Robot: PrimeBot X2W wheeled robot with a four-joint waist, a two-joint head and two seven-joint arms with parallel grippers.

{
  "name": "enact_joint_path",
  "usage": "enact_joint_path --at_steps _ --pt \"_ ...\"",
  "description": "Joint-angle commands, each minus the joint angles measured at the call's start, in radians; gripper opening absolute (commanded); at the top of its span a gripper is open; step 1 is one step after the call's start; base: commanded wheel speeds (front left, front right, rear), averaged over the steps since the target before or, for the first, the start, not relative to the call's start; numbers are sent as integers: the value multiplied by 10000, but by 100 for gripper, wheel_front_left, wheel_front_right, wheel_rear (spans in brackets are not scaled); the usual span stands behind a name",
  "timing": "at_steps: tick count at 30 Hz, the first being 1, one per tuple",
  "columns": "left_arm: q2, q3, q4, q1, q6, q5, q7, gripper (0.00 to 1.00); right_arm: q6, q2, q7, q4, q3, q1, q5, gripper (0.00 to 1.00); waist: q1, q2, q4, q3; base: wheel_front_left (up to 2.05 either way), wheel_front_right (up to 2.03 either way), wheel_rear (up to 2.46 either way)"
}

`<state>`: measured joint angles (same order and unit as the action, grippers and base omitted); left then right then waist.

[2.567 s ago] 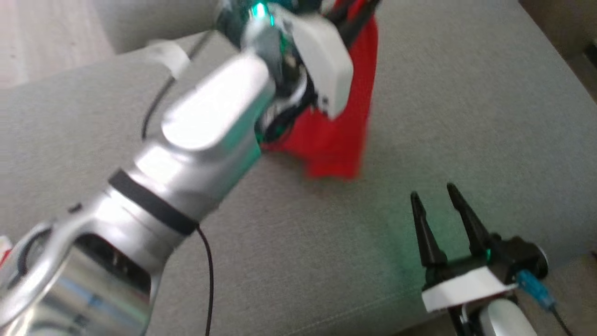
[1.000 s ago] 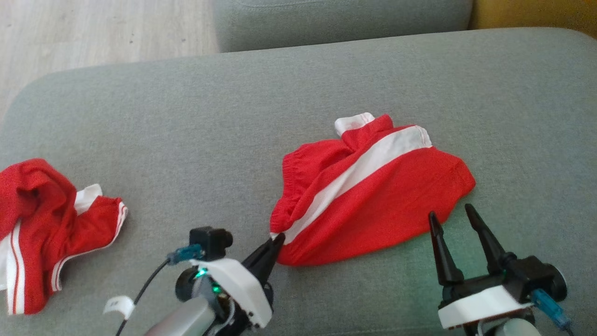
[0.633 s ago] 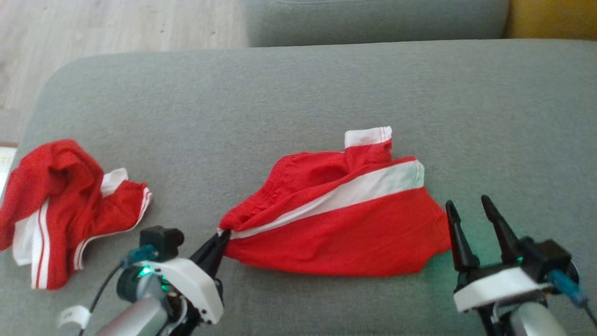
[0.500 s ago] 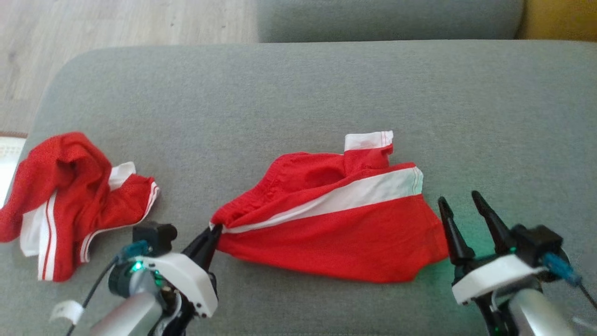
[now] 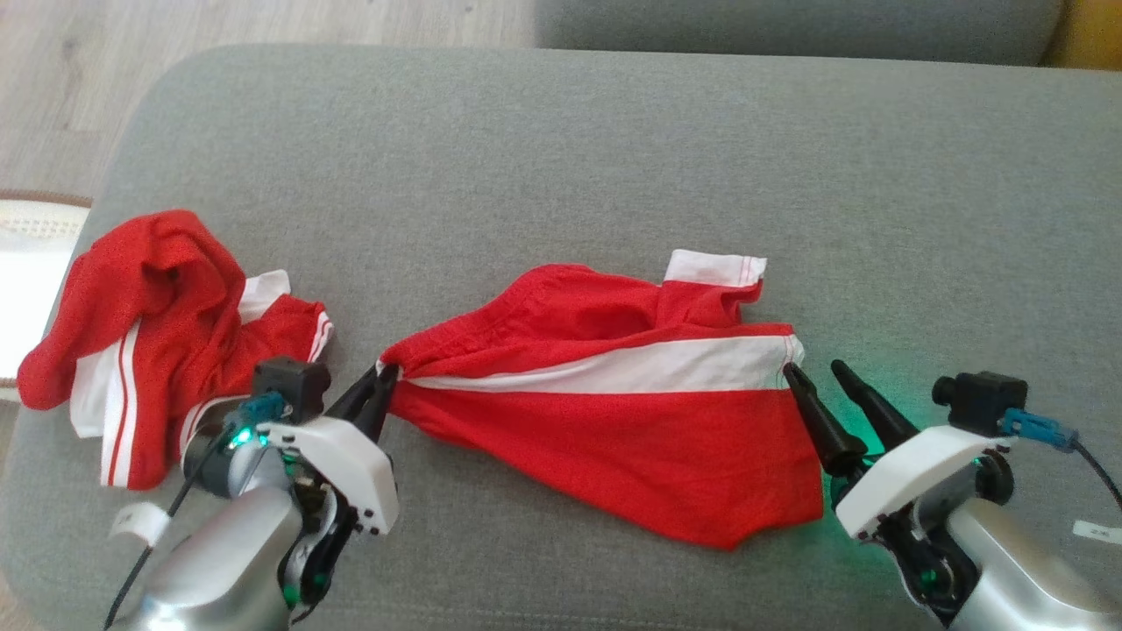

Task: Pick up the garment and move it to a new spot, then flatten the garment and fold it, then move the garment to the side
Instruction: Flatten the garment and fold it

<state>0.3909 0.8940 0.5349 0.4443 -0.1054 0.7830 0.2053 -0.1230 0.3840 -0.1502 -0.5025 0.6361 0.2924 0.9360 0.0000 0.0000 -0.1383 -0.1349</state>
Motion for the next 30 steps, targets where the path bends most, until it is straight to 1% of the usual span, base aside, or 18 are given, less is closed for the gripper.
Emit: enact_joint_path --at_steps 1,6,8,9,11,12,13,14,17,20,23,24,28,30 --pt "158 -357 -19 656 11 -110 148 0 -77 283 -37 232 383 320 368 100 0 0 -71 -60 0 0 0" --pt "5 -283 368 804 119 -190 231 0 -77 535 -173 305 1271 623 1558 100 0 0 -125 -128 0 0 0" --pt "-39 -271 498 825 172 -180 253 0 -77 624 -265 290 1553 777 1935 95 0 0 -135 -149 0 0 0" --pt "-58 -270 553 839 193 -176 265 0 -77 666 -332 273 1681 860 2082 84 0 0 -139 -166 0 0 0" --pt "-81 -241 656 852 244 -173 272 0 -77 705 -490 288 1911 1003 2396 38 0 0 -134 -176 0 0 0" --pt "-82 -228 702 852 262 -178 280 0 -77 702 -555 288 2003 1055 2585 29 0 0 -129 -162 0 0 0" --pt "-83 -206 745 842 292 -178 281 0 -77 704 -614 318 2112 1100 2754 10 0 0 -127 -143 0 0 0" --pt "-85 -190 787 829 323 -169 282 0 -77 713 -652 361 2240 1128 2928 0 0 0 -127 -112 0 0 0" --pt "-46 -153 894 808 384 -165 288 0 -77 824 -770 514 2663 1218 3257 0 0 0 -102 20 0 0 0" --pt "30 -185 801 827 442 -149 320 0 -77 1096 -975 754 2882 1347 3263 0 0 0 -14 186 0 0 0" --pt "135 -315 339 1000 710 11 307 0 -77 1455 -1093 1111 2496 1577 3191 0 0 0 172 317 0 0 0" --pt "135 -315 339 1000 710 11 307 0 -77 1455 -1093 1111 2496 1577 3191 0 0 0 172 317 0 0 0" --pt "390 -661 -692 1771 1219 395 -72 0 -77 1709 -1110 1974 715 2217 2735 0 0 0 688 311 0 0 0" --pt "430 -825 -1181 2415 1422 551 -424 0 -77 1684 -1111 2213 -131 2652 2531 0 0 0 955 225 0 0 0"
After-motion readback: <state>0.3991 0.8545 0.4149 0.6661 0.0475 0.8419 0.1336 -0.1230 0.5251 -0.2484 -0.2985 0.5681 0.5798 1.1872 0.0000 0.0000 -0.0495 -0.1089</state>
